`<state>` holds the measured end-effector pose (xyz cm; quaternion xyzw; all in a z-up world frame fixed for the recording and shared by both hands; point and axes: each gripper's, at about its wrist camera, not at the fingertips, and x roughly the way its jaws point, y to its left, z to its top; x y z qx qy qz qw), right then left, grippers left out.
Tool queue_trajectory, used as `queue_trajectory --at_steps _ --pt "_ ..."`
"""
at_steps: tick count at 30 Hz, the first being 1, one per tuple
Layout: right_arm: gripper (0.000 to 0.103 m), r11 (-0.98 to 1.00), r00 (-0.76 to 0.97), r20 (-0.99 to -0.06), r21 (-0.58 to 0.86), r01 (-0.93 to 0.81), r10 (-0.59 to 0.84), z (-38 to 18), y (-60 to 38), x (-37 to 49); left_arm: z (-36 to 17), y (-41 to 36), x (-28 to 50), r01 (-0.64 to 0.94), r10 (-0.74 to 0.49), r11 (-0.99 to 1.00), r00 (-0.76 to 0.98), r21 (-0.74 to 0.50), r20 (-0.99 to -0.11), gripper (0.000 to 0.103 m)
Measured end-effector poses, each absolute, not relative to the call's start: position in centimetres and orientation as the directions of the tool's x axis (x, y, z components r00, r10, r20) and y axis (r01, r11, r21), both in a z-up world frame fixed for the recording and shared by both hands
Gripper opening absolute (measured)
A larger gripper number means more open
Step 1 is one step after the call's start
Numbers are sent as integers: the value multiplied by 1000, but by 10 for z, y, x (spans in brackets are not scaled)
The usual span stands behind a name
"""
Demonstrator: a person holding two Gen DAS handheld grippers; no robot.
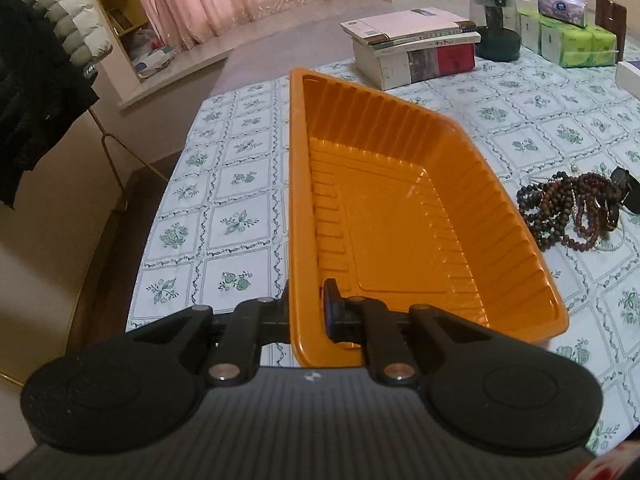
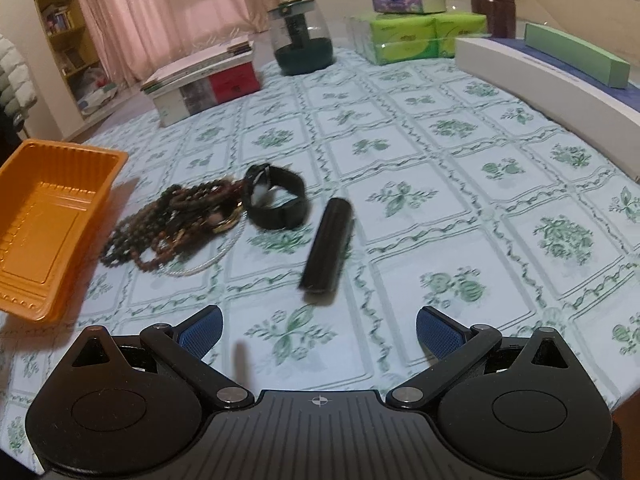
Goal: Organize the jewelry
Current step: 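Drop the black cylinder into the tray with right gripper while left holds tray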
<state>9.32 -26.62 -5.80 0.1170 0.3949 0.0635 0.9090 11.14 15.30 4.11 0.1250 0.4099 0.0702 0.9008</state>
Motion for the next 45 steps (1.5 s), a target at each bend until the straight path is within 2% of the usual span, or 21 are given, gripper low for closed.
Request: queue_trajectory --at_steps 10,11,12,16,17,18,19,20,21,25,28,32,37,39,45 --pt "102 976 715 -674 211 -58 188 -61 -269 110 46 143 107 -52 243 959 661 279 -710 11" --pt "94 977 717 -672 205 -60 185 -61 -268 114 46 143 107 -54 244 959 660 279 -710 11" --pt "82 978 715 -674 200 -64 185 -61 -267 119 46 142 107 -55 244 959 660 278 -710 11" --pt "70 985 704 -692 154 -73 160 -64 -258 134 45 139 106 -52 250 956 664 290 -705 11" --pt "61 989 702 -699 127 -70 139 -65 -255 137 45 139 105 -49 251 955 664 293 -704 11" --pt "47 992 702 -701 109 -68 125 -65 -253 138 45 139 106 -48 250 955 665 294 -704 11" --pt "39 994 702 -704 94 -64 112 -65 -251 139 45 139 106 -46 249 954 666 295 -703 11" --pt "23 995 700 -707 82 -63 103 -65 -250 139 45 139 105 -46 249 955 668 295 -702 11" --pt "19 995 698 -710 74 -61 96 -65 -249 140 45 139 104 -46 248 955 669 294 -701 11" --pt "19 996 699 -709 76 -56 93 -59 -247 135 44 141 102 -51 243 958 673 283 -699 11" --pt "19 989 731 -665 115 -96 149 -39 -237 127 43 141 100 -53 238 960 674 276 -699 11" --pt "19 943 717 -614 246 -223 330 -12 -202 131 43 141 100 -50 234 960 678 274 -697 11" --pt "19 821 591 -570 415 -392 570 0 -129 152 45 140 101 -44 228 961 681 272 -696 11" --pt "19 790 544 -572 440 -428 613 -4 -100 161 45 140 101 -42 224 962 682 268 -696 11" --pt "19 779 470 -623 465 -421 625 -30 -53 175 45 142 102 -34 214 965 683 262 -698 11"
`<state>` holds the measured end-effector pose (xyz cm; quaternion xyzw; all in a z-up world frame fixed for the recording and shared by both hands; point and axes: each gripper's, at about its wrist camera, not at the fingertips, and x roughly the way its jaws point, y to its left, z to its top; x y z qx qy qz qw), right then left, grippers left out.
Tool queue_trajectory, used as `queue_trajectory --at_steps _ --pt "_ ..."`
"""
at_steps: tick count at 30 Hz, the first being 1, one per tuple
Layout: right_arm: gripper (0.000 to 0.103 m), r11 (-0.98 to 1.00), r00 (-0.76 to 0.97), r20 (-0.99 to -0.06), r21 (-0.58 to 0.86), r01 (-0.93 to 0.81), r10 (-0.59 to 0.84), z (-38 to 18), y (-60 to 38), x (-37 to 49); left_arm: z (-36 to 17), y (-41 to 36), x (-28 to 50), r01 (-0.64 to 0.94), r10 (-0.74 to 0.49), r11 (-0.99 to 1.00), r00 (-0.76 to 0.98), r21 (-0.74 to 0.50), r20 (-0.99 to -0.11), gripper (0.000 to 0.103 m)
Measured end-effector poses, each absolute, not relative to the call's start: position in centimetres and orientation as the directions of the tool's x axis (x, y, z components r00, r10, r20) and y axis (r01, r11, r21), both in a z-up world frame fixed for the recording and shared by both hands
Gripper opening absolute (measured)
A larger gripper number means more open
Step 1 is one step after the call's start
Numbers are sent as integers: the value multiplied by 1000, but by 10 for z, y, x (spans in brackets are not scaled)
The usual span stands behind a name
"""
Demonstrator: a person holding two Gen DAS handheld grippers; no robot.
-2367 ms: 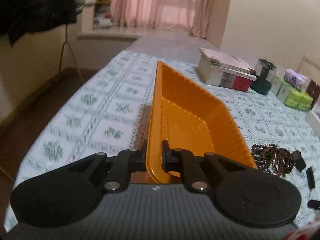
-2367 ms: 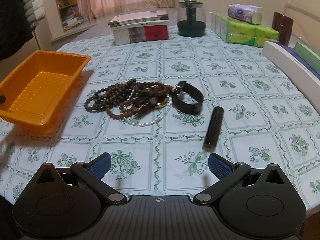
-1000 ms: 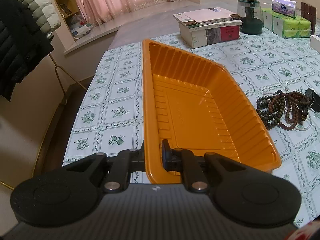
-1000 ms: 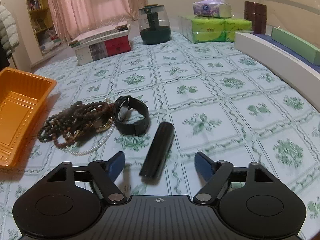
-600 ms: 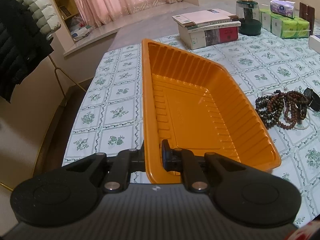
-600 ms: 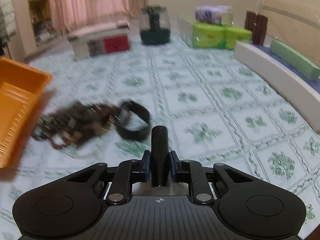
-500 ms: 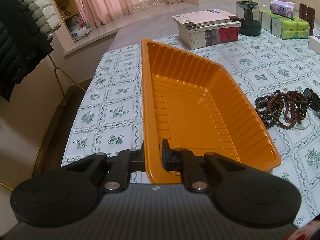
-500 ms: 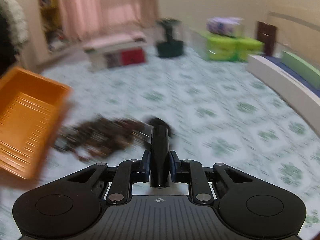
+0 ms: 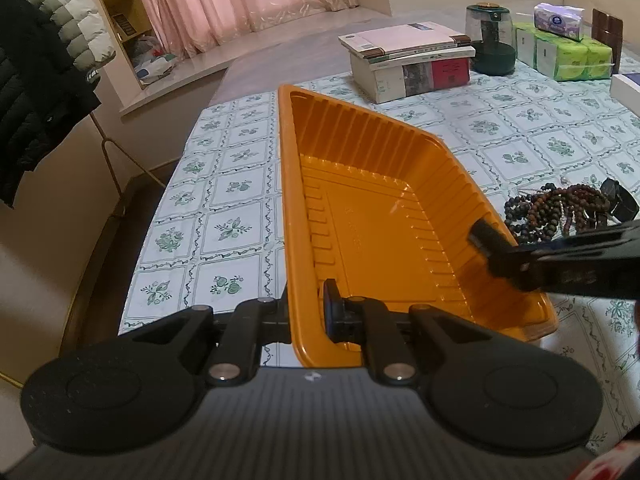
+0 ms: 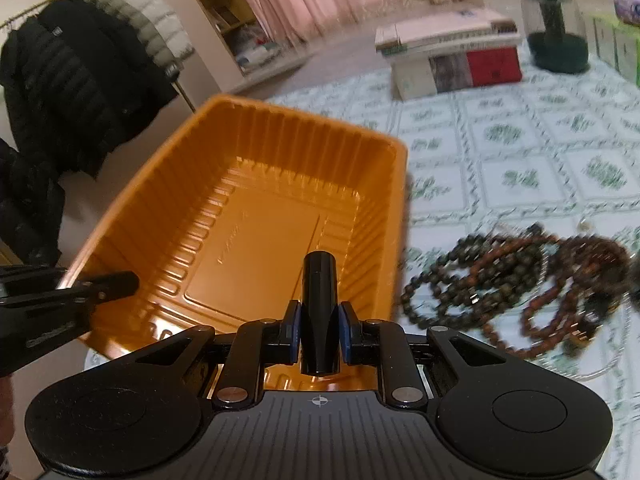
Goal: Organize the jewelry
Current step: 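Drop the black cylinder into the tray with right gripper while left holds tray, then grasp the black watch with the right gripper and place it in the tray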
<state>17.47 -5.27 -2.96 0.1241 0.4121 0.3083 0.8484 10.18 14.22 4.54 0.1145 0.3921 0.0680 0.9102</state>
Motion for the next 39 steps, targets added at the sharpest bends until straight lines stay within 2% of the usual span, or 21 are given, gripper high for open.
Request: queue_trajectory --at_steps 5,7,8,9,11,17,23,28,34,39 --pt "20 760 449 -614 505 -408 649 -41 -47 178 45 144 101 -29 204 967 688 254 -697 11" --pt "29 748 444 -602 520 -413 664 -41 -50 176 44 145 101 -27 200 967 692 252 -694 11" --pt "42 745 453 -592 525 -411 667 -37 -54 173 44 145 101 -22 193 969 693 247 -695 11" --pt "49 742 465 -579 532 -408 670 -34 -60 170 43 145 100 -17 188 969 694 246 -694 11" --pt "51 735 487 -553 543 -405 677 -28 -72 164 43 146 100 -16 189 969 694 247 -695 11" --pt "53 814 579 -580 488 -316 573 -29 -121 142 43 147 102 -14 190 968 692 249 -697 11" --pt "53 924 686 -631 341 -174 362 -39 -183 132 44 144 102 -3 192 964 696 265 -692 11" --pt "53 959 720 -653 276 -61 233 -46 -229 148 44 144 102 -6 198 963 693 269 -693 11" --pt "53 963 699 -663 198 -182 268 -51 -236 174 44 144 104 -11 206 962 689 274 -695 11" --pt "60 957 666 -693 129 -260 275 -61 -223 195 44 143 104 -10 207 961 688 276 -695 11"
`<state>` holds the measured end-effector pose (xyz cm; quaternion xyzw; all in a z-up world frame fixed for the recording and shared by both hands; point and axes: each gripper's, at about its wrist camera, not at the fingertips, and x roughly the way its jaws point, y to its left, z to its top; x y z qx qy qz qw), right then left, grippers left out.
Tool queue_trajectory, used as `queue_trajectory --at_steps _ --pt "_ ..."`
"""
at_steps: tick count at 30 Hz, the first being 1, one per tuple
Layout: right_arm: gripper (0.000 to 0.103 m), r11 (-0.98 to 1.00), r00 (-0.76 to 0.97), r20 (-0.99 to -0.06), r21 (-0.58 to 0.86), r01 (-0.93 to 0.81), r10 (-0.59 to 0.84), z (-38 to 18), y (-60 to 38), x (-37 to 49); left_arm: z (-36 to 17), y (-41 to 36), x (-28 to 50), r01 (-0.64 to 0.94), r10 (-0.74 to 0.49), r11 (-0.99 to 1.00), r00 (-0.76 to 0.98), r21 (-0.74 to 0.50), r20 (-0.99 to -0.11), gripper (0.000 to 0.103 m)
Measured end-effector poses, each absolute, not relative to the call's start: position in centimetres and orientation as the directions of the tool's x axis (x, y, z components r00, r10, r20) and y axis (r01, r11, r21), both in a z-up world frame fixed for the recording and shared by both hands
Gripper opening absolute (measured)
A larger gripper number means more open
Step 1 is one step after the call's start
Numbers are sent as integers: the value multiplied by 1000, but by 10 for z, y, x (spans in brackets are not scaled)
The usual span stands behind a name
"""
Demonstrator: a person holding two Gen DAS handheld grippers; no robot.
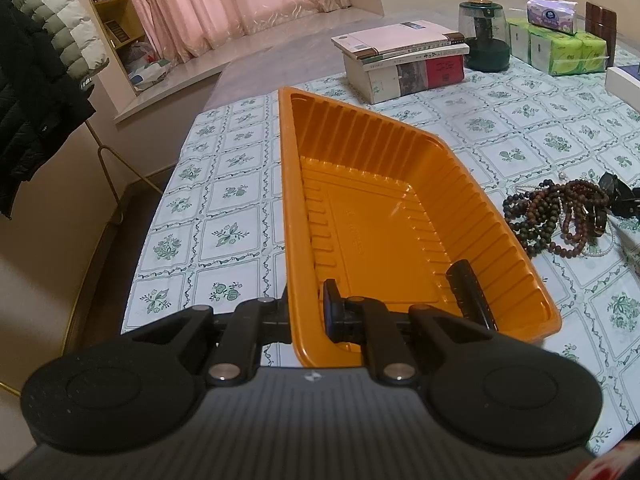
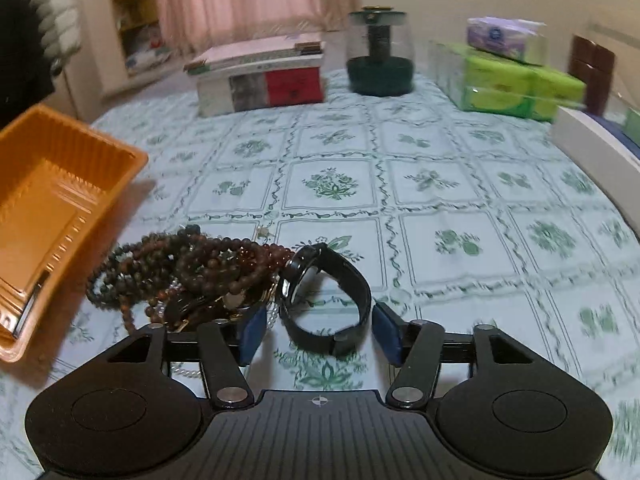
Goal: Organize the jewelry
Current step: 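Grasp the black watch with the right gripper and place it in the tray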
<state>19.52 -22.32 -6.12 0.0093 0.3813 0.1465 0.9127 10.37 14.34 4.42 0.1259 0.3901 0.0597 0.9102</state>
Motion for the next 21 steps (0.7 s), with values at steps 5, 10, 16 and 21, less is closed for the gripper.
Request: queue_trajectory --at_steps 5,10,16,21 --pt "60 955 654 -706 116 -272 272 -70 -221 210 45 143 104 -13 210 961 687 278 -696 11" --pt "49 952 652 -699 156 -263 294 -71 -226 215 44 144 104 -14 213 960 686 280 -696 11" --pt "25 959 669 -690 156 -236 277 -68 -229 206 44 144 104 -13 212 960 688 280 -694 11" --pt "23 964 699 -665 170 -203 264 -61 -237 196 45 143 104 -10 211 960 690 282 -692 11"
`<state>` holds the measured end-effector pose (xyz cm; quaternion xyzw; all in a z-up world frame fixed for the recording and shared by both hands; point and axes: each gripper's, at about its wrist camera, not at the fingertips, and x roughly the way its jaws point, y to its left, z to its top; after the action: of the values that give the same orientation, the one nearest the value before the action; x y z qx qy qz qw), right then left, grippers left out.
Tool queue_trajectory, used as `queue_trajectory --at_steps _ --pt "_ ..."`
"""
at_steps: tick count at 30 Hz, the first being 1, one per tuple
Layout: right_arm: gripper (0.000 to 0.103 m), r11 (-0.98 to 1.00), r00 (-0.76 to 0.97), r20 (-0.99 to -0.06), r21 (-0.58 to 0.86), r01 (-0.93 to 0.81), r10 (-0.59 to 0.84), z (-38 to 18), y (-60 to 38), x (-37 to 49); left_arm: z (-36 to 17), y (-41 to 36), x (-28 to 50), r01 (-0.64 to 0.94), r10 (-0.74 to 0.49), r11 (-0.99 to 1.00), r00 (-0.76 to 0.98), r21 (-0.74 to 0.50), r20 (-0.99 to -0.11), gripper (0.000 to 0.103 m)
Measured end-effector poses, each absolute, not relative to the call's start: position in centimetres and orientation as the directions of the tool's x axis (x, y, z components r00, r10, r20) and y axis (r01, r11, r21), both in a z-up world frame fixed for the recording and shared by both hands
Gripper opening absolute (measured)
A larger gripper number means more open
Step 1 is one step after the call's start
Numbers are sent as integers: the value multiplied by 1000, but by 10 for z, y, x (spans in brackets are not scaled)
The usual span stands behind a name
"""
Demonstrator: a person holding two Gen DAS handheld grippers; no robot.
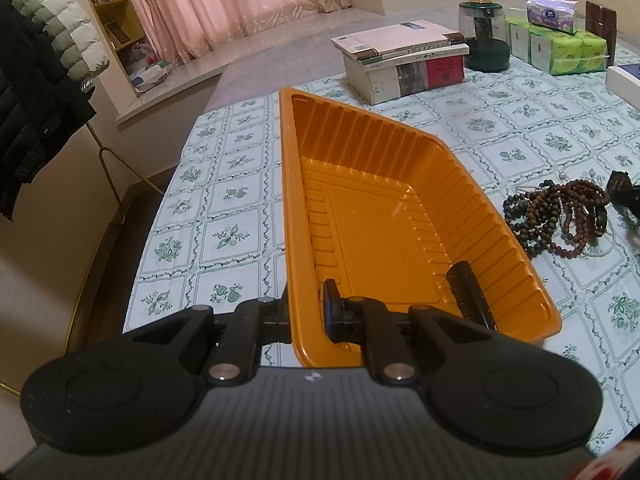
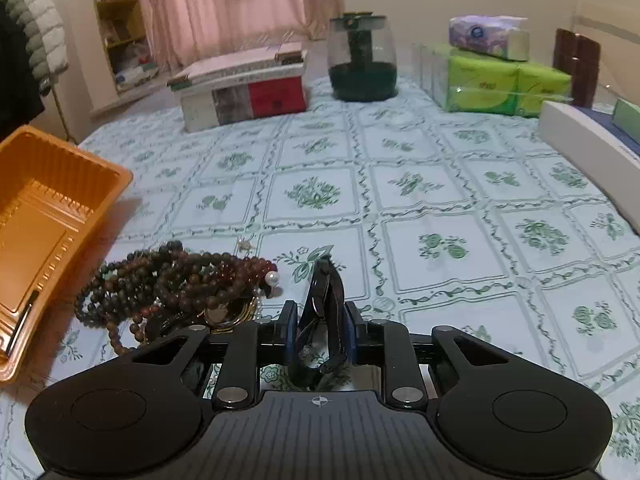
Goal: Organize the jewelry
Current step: 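Grasp the black watch with the right gripper and place it in the tray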
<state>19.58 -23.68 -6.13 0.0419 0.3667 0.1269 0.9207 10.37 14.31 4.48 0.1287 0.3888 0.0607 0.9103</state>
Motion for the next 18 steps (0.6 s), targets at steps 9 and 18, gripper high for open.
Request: queue_trajectory --at_steps 9,18 --pt "10 966 716 -649 148 -213 258 -43 -229 190 46 142 104 -4 204 960 695 280 -690 11" --pt "10 952 686 -676 81 -294 269 -52 -221 182 46 142 103 0 198 961 699 277 -687 11"
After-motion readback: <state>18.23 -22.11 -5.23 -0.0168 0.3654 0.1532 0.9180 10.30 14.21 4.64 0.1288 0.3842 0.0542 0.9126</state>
